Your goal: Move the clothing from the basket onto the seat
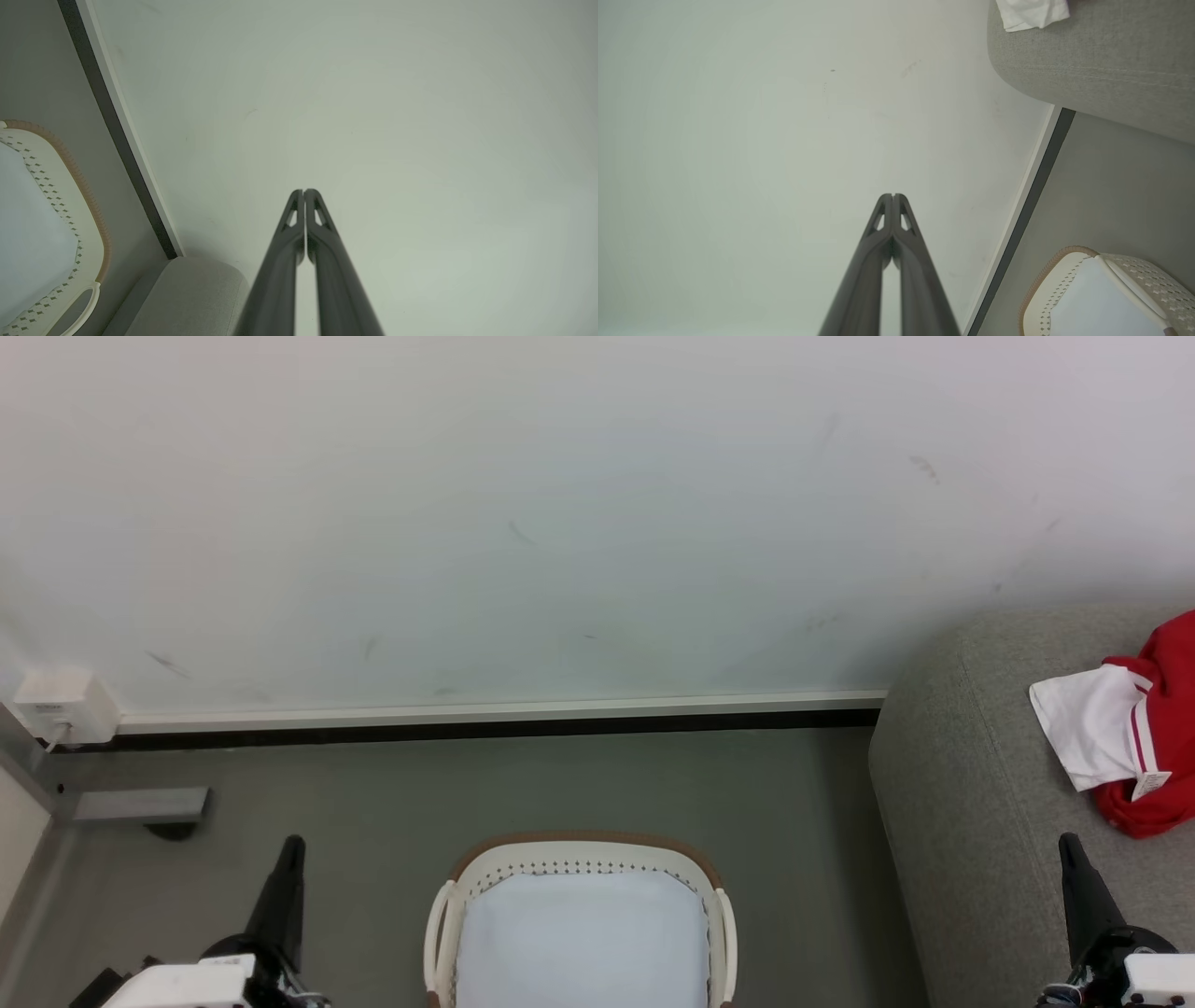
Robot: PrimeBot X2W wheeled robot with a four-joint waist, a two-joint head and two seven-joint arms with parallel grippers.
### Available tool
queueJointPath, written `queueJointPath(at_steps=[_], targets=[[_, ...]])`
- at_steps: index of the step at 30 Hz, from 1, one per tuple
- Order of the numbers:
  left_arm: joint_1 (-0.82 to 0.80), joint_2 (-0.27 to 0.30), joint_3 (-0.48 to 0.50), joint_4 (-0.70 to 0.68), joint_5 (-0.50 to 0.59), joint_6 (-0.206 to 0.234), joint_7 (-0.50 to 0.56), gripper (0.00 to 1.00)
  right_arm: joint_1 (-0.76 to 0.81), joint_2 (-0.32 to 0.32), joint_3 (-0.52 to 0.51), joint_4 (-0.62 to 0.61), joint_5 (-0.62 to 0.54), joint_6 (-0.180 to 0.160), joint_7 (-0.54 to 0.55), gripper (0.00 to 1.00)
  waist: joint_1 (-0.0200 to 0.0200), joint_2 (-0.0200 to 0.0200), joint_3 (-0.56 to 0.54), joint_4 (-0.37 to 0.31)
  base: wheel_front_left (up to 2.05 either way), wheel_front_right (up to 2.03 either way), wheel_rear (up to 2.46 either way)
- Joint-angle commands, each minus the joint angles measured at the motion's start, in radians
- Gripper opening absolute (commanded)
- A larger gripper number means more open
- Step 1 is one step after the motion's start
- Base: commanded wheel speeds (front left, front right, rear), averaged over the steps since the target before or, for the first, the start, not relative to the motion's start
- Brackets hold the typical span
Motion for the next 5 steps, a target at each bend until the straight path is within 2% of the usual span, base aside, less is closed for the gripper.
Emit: queueJointPath(at_steps=[1,5], targets=[[-0.009,0.007,0.002,-0.003,-0.014,-0.004,0.004,0.0,-0.012,-0.007,-0.004,-0.005,0.002,-0.002,0.003,0.0,0.0,0.0,0.0,0.0,0.0,0.0,0.0],[-0.009,0.007,0.002,-0.003,-0.014,-0.004,0.004,0.0,-0.012,-0.007,-0.004,-0.005,0.002,-0.002,0.003,0.0,0.0,0.0,0.0,0.0,0.0,0.0,0.0]])
